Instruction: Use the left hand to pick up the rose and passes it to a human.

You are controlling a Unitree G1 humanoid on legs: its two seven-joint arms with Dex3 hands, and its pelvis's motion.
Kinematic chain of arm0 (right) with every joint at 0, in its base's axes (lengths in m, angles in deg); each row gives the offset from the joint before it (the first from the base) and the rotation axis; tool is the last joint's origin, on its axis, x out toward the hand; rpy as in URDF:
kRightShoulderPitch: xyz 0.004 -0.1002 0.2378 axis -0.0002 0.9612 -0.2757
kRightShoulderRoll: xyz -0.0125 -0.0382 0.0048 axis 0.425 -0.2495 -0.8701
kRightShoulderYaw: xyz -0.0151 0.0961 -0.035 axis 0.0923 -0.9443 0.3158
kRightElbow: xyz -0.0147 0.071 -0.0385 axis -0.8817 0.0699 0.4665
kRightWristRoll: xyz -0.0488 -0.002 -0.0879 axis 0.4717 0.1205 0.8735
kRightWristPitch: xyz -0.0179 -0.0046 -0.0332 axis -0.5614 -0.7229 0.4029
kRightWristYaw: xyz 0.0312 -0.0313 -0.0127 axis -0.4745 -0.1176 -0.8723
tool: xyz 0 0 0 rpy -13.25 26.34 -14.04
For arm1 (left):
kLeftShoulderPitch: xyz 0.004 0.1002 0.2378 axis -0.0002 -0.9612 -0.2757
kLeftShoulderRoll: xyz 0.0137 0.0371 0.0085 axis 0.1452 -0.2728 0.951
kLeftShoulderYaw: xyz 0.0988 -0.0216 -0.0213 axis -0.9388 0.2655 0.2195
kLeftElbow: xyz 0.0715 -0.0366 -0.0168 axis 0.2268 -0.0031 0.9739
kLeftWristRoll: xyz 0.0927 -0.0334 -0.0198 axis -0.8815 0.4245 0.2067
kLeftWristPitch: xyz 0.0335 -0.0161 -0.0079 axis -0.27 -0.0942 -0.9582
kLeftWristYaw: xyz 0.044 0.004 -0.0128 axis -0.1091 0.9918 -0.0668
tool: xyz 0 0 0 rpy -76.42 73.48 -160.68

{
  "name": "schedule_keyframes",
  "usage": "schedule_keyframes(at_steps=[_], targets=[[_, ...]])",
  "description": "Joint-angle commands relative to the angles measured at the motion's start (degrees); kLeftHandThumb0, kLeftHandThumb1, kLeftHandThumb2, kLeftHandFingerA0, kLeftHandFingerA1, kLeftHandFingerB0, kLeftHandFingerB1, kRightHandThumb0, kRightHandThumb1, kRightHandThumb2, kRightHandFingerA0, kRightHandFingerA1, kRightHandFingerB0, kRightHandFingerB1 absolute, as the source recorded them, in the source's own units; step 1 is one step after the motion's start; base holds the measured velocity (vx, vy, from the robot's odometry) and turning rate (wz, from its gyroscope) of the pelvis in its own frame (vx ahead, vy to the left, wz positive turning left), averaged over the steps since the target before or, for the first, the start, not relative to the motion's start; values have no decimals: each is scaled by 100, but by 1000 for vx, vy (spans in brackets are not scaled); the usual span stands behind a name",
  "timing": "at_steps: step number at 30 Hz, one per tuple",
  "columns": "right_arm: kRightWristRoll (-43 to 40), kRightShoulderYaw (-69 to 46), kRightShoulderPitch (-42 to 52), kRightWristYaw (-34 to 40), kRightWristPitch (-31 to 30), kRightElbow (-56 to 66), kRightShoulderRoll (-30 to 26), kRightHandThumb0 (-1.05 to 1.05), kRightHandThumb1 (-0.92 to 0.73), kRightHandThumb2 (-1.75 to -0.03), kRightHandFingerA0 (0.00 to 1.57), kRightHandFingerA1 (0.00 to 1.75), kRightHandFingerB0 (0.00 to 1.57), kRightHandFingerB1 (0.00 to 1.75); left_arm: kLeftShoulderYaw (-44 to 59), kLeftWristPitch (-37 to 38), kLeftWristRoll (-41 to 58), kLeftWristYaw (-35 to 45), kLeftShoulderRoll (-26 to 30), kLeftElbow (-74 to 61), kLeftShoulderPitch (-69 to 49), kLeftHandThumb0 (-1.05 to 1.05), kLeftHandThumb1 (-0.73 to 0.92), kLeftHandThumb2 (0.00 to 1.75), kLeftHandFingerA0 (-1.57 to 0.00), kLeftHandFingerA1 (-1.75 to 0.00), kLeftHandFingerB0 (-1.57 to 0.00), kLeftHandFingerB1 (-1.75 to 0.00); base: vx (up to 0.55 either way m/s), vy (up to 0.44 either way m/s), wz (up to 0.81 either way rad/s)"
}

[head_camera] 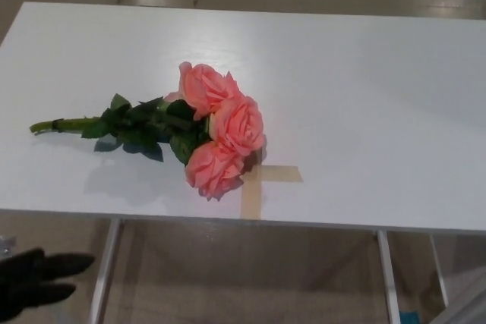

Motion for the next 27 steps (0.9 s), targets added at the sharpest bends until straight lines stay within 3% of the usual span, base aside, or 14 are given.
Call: schedule_keyframes(at_steps=[1,2,7,9,12,13,16,17,19,20,21,23,24,27], targets=[[68,72,-36,-83,-51,-43,-47,-45,-57,-81,56,52,44,48,1147,-211,2885,909,400,-2035,-9,-80,43,77,-24,-44,-17,-36,0,0,0],[71,83,-35,-93,-46,-40,-50,-45,-58,-81,55,52,43,48,1127,-154,2903,707,355,-2069,262,-79,55,58,-29,-37,-23,-29,0,0,0],[56,90,-175,-114,-54,-27,-67,-45,-58,-81,55,52,43,48,987,26,2040,-251,-42,-2100,1156,-81,74,63,-32,-37,-30,-30,0,0,0],[36,83,-147,-107,-33,-21,-57,-45,-58,-81,56,52,44,48,701,-102,632,-1097,-403,-1903,1942,-81,85,67,-32,-36,-31,-30,0,0,0],[23,89,-130,-123,-12,-21,-55,-45,-58,-81,56,52,46,49,366,-502,-260,-1391,-403,-1506,2709,-77,79,65,-33,-35,-32,-30,0,0,0],[20,87,-184,-126,-22,-21,-58,-37,-68,-61,64,41,51,38,215,-644,-522,-1469,-350,-1318,3018,-72,72,62,-33,-35,-31,-30,0,0,0],[10,82,-192,-171,-15,-28,-64,-37,-68,-61,63,41,50,37,-196,-852,-1066,-1450,-168,-775,3627,-65,61,59,-31,-33,-26,-29,0,0,0],[3,77,-189,-180,-9,-30,-59,-44,-58,-81,56,52,45,48,-374,-753,-1283,-1418,-129,-488,3861,-65,61,59,-30,-33,-25,-29,0,0,0],[5,83,-161,-211,10,-28,-58,-44,-58,-81,56,52,44,48,-674,-555,-1664,-1378,-61,-61,4189,-65,60,58,-28,-32,-22,-28,0,0,0],[11,91,-147,-226,12,-30,-57,-36,-68,-61,62,41,49,37,-793,-532,-1802,-1363,-18,63,4304,-66,60,58,-25,-31,-20,-28,0,0,0],[20,102,-145,-247,0,-33,-62,-37,-68,-60,62,41,48,37,-968,-518,-2011,-1343,49,241,4490,-35,33,92,0,-47,0,-46,0,0,0],[30,114,-157,-282,-16,-37,-78,-37,-68,-60,62,41,48,37,-1331,-559,-2400,-1323,158,603,4908,-36,30,90,0,-48,0,-47,0,0,0],[34,119,-129,-288,-15,-37,-87,-37,-68,-60,62,41,48,37,-1459,-613,-2539,-1324,178,692,5027,-73,47,83,-2,-36,-5,-36,0,0,0],[26,116,-158,-304,-22,-35,-92,-37,-68,-60,61,41,48,37,-1820,-648,-2908,-1409,164,1165,5491,-70,45,83,-2,-30,-8,-32,0,0,0]])
